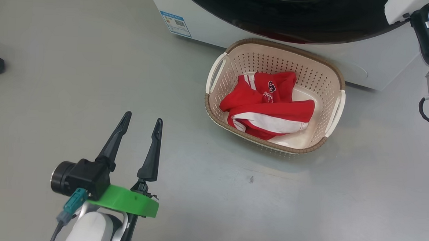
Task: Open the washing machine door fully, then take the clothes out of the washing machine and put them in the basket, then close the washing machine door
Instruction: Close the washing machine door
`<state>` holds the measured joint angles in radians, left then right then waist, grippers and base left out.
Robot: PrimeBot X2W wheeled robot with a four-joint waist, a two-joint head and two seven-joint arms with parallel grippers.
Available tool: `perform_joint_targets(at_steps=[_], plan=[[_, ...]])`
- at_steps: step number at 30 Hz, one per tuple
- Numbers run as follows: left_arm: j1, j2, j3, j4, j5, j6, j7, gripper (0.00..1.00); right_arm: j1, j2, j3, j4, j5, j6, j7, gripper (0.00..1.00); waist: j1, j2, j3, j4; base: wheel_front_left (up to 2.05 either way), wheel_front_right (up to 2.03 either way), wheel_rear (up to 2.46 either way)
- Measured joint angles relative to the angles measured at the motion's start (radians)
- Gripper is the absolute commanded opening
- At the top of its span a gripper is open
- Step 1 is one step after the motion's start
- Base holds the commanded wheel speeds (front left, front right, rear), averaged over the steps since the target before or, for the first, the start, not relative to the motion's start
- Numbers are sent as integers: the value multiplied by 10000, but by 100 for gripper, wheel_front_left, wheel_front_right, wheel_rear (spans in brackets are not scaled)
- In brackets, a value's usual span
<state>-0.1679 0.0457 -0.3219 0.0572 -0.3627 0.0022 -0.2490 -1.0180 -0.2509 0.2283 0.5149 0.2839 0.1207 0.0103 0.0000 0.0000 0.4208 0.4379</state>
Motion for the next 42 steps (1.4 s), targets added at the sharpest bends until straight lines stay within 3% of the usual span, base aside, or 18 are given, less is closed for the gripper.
perform_joint_targets(at_steps=[10, 19, 36, 39, 41, 42], plan=[[-179, -21, -23, 263, -69, -44, -2, 100, -174, 86, -128, 748, 161, -2, -439, 0, 0, 0, -72, 59, 0, 0, 0], [-197, -29, 46, 407, -69, -44, -4, 100, -38, 268, 499, 1093, 125, 0, -943, 0, 0, 0, -331, -84, 0, 0, 0], [-171, 19, 360, 627, 140, -27, -19, 100, 2723, 869, 658, 940, 644, 10, -2362, 0, 0, 0, -1143, -742, 0, 0, 0], [-158, 42, 364, 675, 140, -27, -29, 100, 3320, 932, 629, 947, 769, 10, -2422, 40, 0, 0, -1323, -895, 0, 0, 0], [-134, 65, 393, 708, 140, -27, -29, 100, 3669, 976, 579, 941, 853, 10, -2452, 98, 0, 0, -1450, -1001, 0, 0, 0], [-108, 86, 405, 734, 140, -27, -29, 100, 3815, 999, 541, 943, 871, 10, -2460, 98, 0, 0, -1516, -1054, 0, 0, 0]])
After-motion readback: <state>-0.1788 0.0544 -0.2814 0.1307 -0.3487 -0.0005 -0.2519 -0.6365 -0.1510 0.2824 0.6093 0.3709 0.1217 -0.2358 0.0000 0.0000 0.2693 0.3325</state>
